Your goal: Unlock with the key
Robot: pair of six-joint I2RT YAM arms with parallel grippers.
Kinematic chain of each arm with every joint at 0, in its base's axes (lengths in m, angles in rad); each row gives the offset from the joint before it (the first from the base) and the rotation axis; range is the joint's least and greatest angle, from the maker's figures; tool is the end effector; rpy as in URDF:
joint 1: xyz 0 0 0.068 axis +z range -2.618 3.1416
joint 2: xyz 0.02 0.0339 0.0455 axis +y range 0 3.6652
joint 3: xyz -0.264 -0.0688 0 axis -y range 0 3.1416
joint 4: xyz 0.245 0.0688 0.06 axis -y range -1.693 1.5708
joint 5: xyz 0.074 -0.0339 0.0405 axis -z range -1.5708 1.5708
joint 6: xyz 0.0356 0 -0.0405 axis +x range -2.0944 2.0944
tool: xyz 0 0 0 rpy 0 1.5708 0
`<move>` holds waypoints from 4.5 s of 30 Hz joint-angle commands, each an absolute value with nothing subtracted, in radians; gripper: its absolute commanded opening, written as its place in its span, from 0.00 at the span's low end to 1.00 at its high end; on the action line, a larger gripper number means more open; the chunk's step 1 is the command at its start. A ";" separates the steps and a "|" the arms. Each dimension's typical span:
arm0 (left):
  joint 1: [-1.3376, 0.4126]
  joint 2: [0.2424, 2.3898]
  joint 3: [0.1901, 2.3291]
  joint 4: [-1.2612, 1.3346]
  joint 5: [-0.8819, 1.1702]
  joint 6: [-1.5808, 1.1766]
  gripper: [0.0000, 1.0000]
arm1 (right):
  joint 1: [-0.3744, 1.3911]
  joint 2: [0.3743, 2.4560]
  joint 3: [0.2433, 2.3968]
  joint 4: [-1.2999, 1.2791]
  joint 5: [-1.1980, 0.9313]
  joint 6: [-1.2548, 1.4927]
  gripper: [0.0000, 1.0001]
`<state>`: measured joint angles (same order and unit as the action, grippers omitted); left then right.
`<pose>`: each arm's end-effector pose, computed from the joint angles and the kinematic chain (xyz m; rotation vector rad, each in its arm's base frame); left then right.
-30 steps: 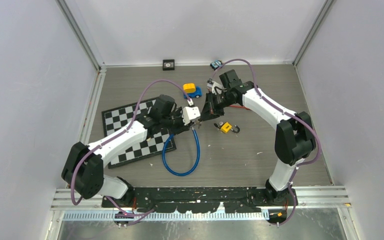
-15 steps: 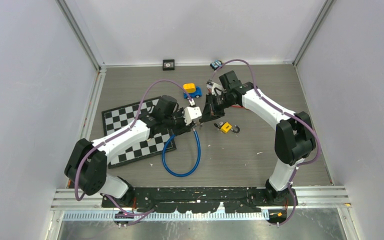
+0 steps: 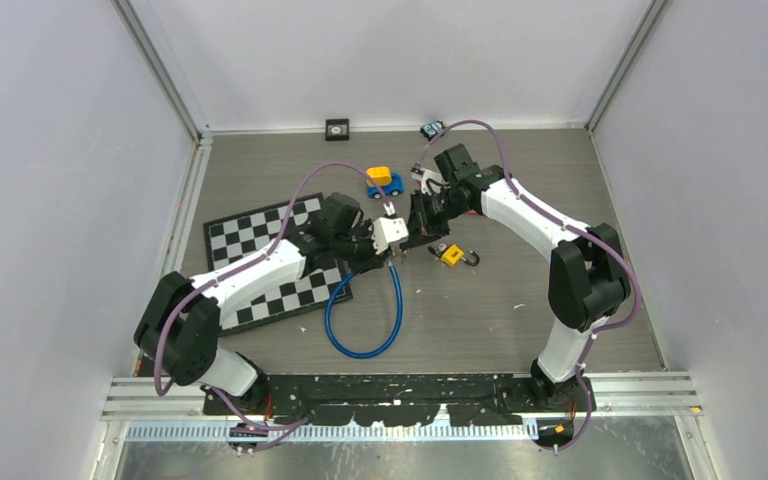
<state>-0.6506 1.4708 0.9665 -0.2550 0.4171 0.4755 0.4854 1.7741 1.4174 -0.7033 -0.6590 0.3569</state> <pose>0.2415 -0.2019 0.2370 1.4096 1.8400 -0.5734 0.3204 0.1937 0.2536 -0.4173 2.7007 1.1400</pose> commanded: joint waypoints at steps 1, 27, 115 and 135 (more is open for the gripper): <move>-0.672 1.462 1.042 -0.101 0.419 0.484 0.00 | 0.522 1.782 1.455 -0.640 -0.816 0.432 0.00; -0.615 1.435 0.992 -0.107 0.587 0.454 0.45 | 0.451 1.720 1.313 -0.568 -0.820 0.367 0.00; -0.701 1.463 0.956 -0.039 0.480 0.546 0.00 | 0.548 1.823 1.329 -0.508 -0.816 0.417 0.07; -0.697 1.432 0.920 -0.064 0.454 0.622 0.00 | 0.341 1.639 1.255 -0.569 -1.019 0.245 0.50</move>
<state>-0.6964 1.4658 0.8986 -0.1375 0.4477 0.5919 0.3264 1.7313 1.2713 -0.5541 -0.9291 0.3321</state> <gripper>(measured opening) 0.300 0.495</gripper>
